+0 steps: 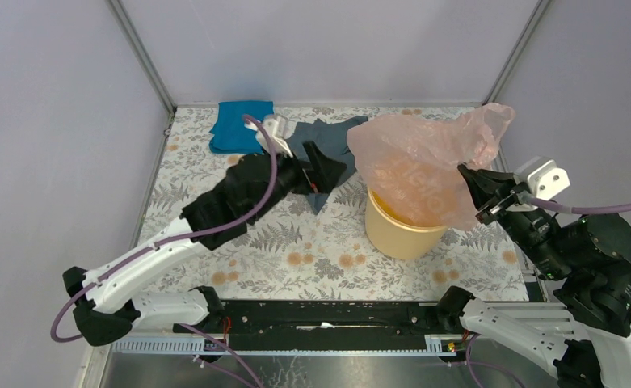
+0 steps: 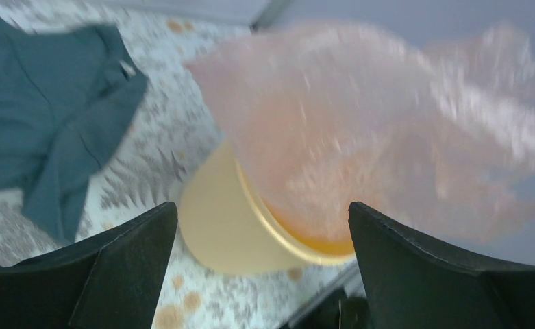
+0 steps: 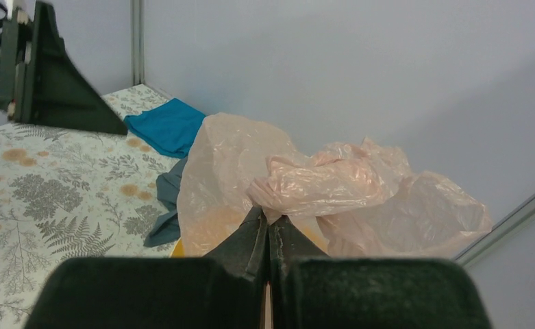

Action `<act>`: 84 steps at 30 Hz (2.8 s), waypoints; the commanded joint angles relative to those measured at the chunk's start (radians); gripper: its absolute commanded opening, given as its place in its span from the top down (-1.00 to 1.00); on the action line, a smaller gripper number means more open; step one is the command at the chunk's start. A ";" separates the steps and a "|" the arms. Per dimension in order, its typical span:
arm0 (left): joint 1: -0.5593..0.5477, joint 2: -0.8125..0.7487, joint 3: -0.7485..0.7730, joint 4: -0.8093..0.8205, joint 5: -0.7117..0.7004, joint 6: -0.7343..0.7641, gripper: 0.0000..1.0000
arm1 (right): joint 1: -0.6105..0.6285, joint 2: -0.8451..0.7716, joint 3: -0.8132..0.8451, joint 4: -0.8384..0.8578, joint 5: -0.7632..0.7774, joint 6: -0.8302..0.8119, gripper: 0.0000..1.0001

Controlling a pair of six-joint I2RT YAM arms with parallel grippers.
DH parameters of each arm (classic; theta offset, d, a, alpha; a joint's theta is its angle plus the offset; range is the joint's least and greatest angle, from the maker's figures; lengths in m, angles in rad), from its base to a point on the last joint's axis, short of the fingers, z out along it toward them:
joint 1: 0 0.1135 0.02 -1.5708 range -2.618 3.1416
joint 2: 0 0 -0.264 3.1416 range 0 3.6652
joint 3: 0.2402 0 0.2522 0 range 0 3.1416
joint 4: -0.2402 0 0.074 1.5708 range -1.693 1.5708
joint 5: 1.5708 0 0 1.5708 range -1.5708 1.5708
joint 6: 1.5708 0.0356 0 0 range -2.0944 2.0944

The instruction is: Put the trash bags into the trash bin

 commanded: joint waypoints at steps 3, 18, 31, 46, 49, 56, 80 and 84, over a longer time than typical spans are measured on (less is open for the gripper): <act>0.224 0.037 0.021 0.232 0.164 -0.075 -0.98 | 0.000 -0.024 0.021 -0.006 -0.026 0.030 1.00; 0.177 0.521 0.308 0.542 0.619 -0.139 -0.19 | 0.000 -0.045 0.006 0.000 -0.149 0.085 1.00; -0.065 0.926 0.837 -0.195 0.050 0.333 0.39 | 0.000 -0.030 -0.147 0.133 0.160 0.231 1.00; -0.027 0.599 0.592 0.028 0.191 0.251 -0.21 | 0.000 -0.069 -0.157 0.143 -0.041 0.205 1.00; 0.029 0.534 0.523 0.062 0.268 0.247 -0.45 | 0.000 -0.052 -0.149 0.080 -0.193 0.214 1.00; 0.273 0.469 0.380 0.278 0.599 0.062 -0.82 | 0.001 -0.031 -0.162 0.044 -0.360 0.231 1.00; 0.074 0.743 0.504 0.229 0.529 0.234 0.35 | 0.001 -0.069 -0.232 0.120 -0.105 0.339 1.00; 0.075 0.766 0.500 0.069 0.332 0.194 0.69 | 0.000 -0.071 -0.267 0.204 0.125 0.425 1.00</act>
